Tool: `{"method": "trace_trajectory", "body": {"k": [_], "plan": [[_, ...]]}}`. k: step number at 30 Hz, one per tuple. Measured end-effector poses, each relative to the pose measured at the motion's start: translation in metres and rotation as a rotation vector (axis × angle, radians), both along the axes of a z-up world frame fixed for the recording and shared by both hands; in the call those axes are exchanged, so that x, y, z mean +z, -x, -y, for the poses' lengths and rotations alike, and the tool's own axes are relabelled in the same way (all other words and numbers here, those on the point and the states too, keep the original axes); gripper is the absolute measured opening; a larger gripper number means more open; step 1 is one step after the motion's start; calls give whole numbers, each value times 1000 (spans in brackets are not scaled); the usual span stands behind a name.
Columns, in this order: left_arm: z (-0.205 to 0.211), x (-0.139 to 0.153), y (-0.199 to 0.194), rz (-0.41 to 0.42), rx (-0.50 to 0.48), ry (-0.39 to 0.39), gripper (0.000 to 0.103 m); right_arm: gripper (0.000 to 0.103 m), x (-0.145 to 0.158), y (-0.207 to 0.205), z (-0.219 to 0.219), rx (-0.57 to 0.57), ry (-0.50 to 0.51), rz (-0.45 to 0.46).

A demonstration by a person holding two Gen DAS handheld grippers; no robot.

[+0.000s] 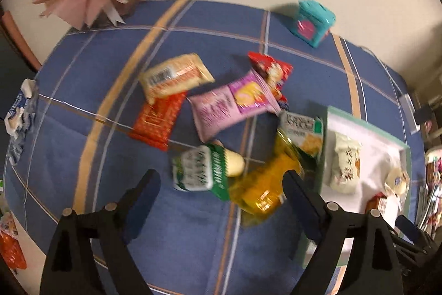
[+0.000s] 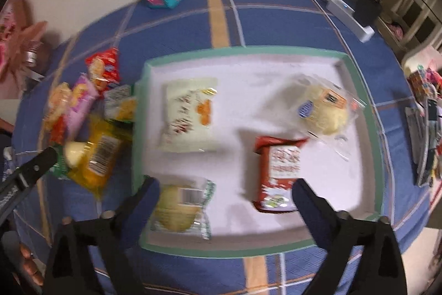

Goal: Organize snacks
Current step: 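Release the red pack in the tray with the right gripper while the left releases the cookie pack, then move both grippers back toward the remaining snack pile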

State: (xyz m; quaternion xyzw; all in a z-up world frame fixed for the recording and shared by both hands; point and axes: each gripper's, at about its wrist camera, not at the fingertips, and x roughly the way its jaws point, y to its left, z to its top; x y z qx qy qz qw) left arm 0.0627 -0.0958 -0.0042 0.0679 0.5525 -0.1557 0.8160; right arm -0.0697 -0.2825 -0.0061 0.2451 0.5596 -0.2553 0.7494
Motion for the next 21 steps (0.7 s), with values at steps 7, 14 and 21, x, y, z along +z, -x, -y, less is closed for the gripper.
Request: {"method": "trace_trajectory", "body": {"k": [7, 14, 21], "plan": [[-24, 5, -12, 33, 66, 42, 102, 103, 23, -12, -17, 36, 55, 126], [-51, -2, -26, 9, 139, 62, 103, 103, 23, -21, -26, 63, 46, 152], [-75, -13, -41, -27, 186, 78, 103, 103, 13, -43, -56, 140, 27, 118]]}}
